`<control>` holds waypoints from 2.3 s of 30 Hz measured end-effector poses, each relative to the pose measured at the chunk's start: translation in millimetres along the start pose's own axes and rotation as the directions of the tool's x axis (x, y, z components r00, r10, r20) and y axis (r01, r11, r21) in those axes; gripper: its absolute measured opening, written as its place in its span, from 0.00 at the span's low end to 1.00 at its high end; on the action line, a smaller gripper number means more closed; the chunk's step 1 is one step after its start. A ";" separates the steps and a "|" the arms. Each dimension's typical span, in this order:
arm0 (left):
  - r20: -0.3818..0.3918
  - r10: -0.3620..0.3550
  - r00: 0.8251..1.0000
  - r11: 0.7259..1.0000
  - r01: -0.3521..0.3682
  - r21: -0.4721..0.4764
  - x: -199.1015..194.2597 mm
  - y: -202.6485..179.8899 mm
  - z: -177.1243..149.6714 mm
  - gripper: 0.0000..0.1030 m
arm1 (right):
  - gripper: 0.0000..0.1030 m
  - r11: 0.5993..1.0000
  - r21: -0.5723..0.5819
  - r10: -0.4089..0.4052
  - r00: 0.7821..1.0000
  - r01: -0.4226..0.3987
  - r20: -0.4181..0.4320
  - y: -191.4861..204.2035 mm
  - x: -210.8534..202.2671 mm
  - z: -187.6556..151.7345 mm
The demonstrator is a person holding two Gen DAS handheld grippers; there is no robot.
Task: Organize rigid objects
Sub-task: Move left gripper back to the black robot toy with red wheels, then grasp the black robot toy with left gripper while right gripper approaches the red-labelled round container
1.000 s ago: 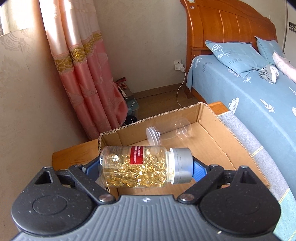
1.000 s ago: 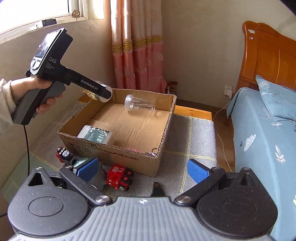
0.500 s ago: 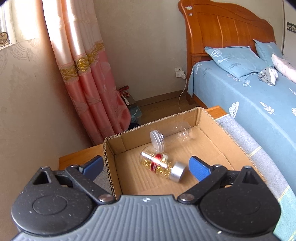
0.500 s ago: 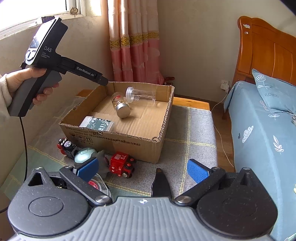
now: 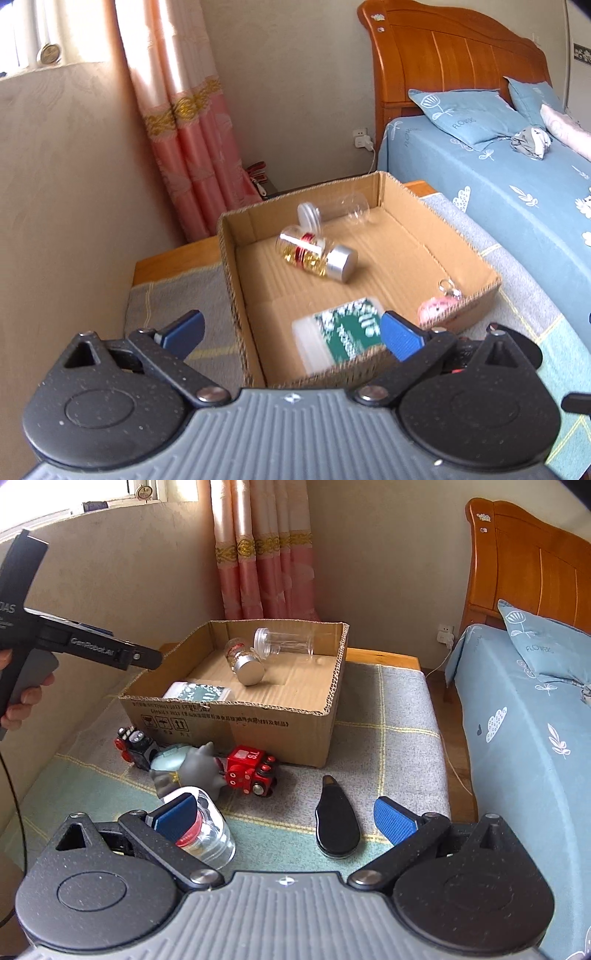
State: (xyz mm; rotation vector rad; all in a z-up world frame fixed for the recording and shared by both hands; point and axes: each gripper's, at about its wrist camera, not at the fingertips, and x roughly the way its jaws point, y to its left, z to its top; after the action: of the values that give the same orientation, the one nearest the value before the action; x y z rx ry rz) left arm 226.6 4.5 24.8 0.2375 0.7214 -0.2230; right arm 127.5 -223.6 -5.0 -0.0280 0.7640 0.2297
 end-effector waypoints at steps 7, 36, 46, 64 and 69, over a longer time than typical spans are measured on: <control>-0.002 0.062 0.998 0.996 -0.062 -0.067 -1.3 3.7 -41.7 0.98 | 1.00 0.994 0.110 -0.004 0.997 0.013 -0.074 -14.6 21.6 -31.6; -0.121 0.166 0.979 0.962 -0.188 -0.200 29.2 29.7 -118.3 0.99 | 1.00 0.997 -0.011 -0.077 0.985 0.076 -0.157 6.4 51.6 -57.9; -0.134 0.104 0.985 0.963 -0.134 -0.233 26.0 46.0 -144.3 0.99 | 1.00 0.997 -0.063 -0.052 0.986 0.043 -0.157 21.3 54.7 -65.2; -0.075 -0.134 0.988 0.969 0.115 -0.218 25.9 30.1 -135.6 0.99 | 1.00 0.997 -0.071 -0.046 0.988 0.035 -0.150 26.6 55.9 -65.5; -0.065 -0.167 0.984 0.965 0.149 -0.218 32.1 20.5 -128.7 0.99 | 1.00 0.997 -0.074 -0.044 0.988 0.033 -0.149 28.5 56.3 -65.3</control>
State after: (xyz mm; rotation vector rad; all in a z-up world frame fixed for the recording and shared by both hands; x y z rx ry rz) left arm 175.5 57.4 -87.5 -0.0151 0.8418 -0.2871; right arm 116.1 -191.9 -89.3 -0.1285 0.9044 0.2197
